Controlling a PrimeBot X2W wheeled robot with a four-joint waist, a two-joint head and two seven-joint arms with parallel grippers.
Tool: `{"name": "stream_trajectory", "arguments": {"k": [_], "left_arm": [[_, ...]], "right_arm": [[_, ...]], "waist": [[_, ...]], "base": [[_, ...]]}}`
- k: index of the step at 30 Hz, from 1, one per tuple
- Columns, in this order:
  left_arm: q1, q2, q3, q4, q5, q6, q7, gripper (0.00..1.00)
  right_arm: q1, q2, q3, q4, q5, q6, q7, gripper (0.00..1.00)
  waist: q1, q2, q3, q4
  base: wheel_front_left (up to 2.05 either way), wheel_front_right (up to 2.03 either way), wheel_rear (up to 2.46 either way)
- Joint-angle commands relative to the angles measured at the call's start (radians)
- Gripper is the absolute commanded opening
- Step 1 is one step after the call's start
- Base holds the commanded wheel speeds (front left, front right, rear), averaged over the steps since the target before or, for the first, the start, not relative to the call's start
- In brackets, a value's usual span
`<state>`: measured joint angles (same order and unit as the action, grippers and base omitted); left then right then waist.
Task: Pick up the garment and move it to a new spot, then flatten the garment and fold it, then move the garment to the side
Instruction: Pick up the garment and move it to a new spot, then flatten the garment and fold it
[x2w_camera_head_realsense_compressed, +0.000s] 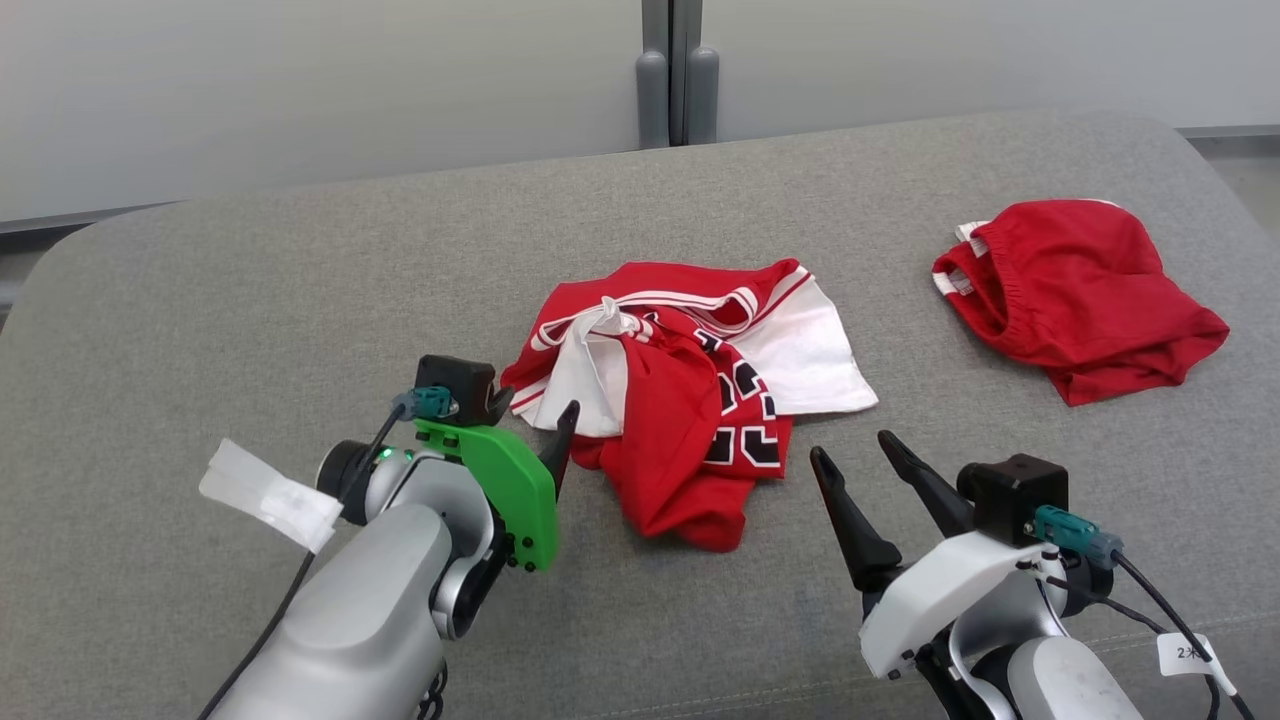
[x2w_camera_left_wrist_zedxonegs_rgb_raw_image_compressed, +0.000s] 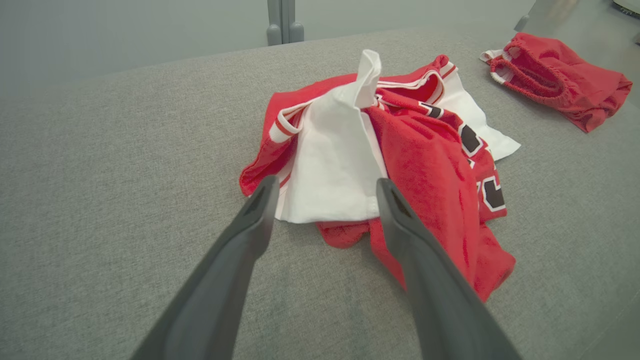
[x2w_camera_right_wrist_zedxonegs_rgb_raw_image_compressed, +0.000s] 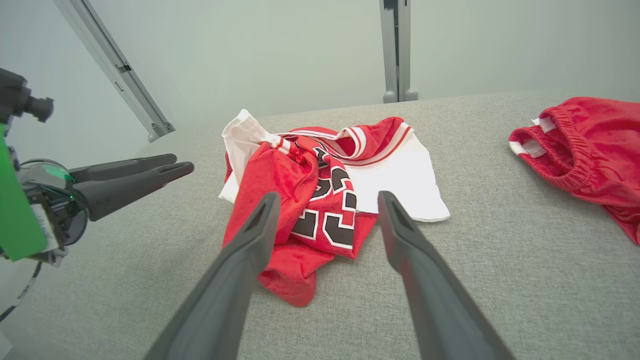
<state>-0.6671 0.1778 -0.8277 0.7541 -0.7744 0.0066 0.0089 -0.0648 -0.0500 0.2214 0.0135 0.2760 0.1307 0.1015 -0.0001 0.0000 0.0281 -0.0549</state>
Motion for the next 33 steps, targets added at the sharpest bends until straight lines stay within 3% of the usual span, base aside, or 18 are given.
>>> {"name": "stream_trajectory", "arguments": {"k": [1, 11, 33], "left_arm": [[0.030, 0.003, -0.004, -0.022, -0.011, 0.012, 0.004, 1.00], [0.077, 0.002, -0.008, -0.070, -0.025, 0.048, 0.020, 1.00], [-0.027, -0.022, 0.026, 0.076, -0.036, 0.095, -0.002, 1.00]], "right_arm": [[0.011, -0.001, -0.001, -0.006, -0.009, 0.000, 0.005, 1.00], [0.002, -0.001, 0.020, -0.009, -0.009, 0.000, 0.012, 1.00], [-0.034, -0.001, 0.025, 0.003, 0.002, 0.000, -0.011, 1.00]], "waist": [[0.0001, 0.0000, -0.002, 0.004], [0.0001, 0.0000, 0.006, -0.011], [0.0001, 0.0000, 0.063, -0.130]], "base": [[0.00, 0.00, 0.00], [0.00, 0.00, 0.00], [0.00, 0.00, 0.00]]}}
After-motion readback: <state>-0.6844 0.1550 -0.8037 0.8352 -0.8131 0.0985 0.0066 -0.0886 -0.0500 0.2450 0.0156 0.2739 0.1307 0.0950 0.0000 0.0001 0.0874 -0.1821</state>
